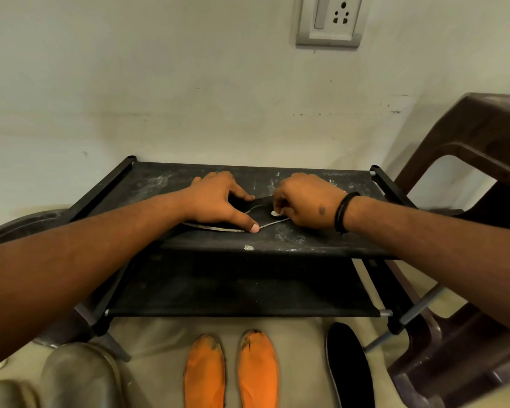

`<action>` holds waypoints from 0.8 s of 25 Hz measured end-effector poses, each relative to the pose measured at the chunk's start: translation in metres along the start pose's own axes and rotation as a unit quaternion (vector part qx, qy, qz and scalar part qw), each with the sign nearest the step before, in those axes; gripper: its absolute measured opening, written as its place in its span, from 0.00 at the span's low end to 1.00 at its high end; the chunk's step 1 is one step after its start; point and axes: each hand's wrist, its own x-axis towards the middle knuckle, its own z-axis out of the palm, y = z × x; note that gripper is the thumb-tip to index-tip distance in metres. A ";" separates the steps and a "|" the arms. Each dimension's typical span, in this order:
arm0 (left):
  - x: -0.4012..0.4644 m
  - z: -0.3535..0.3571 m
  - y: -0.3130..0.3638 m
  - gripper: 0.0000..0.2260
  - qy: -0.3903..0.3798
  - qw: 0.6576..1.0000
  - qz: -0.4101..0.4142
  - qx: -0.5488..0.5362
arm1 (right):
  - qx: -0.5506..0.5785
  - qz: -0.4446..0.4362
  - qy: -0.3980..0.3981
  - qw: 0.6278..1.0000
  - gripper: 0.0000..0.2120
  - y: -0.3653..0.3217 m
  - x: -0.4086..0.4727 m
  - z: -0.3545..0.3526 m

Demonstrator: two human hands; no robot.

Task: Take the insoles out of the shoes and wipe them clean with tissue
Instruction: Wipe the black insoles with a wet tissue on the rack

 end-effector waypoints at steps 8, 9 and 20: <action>0.001 0.003 -0.004 0.47 0.002 1.000 -0.003 -0.029 | -0.002 0.007 0.009 1.000 0.07 -0.008 0.011 0.001; 0.000 0.003 -0.004 0.47 0.003 0.999 -0.005 -0.032 | -0.024 0.020 0.009 0.999 0.07 -0.004 0.012 0.000; 0.000 0.006 -0.005 0.46 0.018 0.999 -0.007 -0.044 | -0.031 0.017 0.019 0.999 0.07 -0.016 0.021 -0.002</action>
